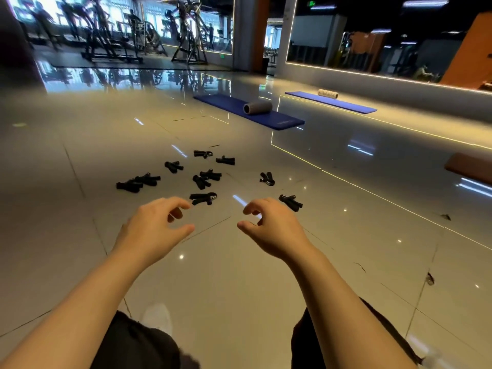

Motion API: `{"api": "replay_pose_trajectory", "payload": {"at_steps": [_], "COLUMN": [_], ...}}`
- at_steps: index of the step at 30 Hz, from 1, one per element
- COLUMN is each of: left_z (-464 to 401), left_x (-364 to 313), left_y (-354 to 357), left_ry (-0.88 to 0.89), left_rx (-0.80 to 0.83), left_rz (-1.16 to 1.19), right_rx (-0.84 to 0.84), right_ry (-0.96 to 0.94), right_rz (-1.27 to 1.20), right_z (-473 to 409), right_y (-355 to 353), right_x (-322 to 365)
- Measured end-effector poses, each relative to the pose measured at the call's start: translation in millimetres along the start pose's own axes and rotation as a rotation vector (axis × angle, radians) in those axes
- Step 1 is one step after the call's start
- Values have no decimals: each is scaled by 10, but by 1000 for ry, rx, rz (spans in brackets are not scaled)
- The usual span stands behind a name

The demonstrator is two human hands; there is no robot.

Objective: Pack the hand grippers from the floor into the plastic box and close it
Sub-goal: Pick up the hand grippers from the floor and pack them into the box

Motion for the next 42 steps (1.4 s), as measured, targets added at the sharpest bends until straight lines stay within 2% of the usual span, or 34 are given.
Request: {"api": "replay_pose_trajectory", "payload": {"at_steps": [3,6,11,13,16,20,27,31,36,39,42], "left_z": [-179,-380,-740,-916,-1215,-1569,-2237,-2491,-3063,-3294,-3418], "left_x": [80,-16,-85,-32,21,148,-136,-417,-618,-488,-149], "left_y": [-8,64,280,346,442,679,1295,1573,1560,1667,1994], "left_ry": [-20,25,102,93,92,55,116,198,275,306,293], "left_rx": [-13,-11,48,72,96,128,244,319,375,371,478], "left_rz": [41,51,-18,-43,-74,-84,-128,-129,-145,-231,-315], "right_rx": [62,21,161,132,31,40,-31,43,125,196,283], "right_ry": [-15,-24,80,87,-7,-50,102,164,211,187,184], "right_rz": [84,126,131,73,4,74,-18,-8,32,17,67], "right_z": [-235,-446,-616,-821,-1198,-1448,-1983,-2241,-2667,-2947,-3173], "right_y": [-124,-358,-17,-6,-205,-406,-892,-853,-677,-365,1], "right_x": [149,134,-489,-585,-502,-617,-1406,-1825,-2054,-2018,-2047]}}
Point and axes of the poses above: each hand's wrist, its own z-axis away from the middle knuckle, its own y-axis out of the palm, x = y × z, the point moved 10 cm from there along -z, towards the middle knuckle, and after that the axes turned 12 degrees about -z, right-handed, at the moved point
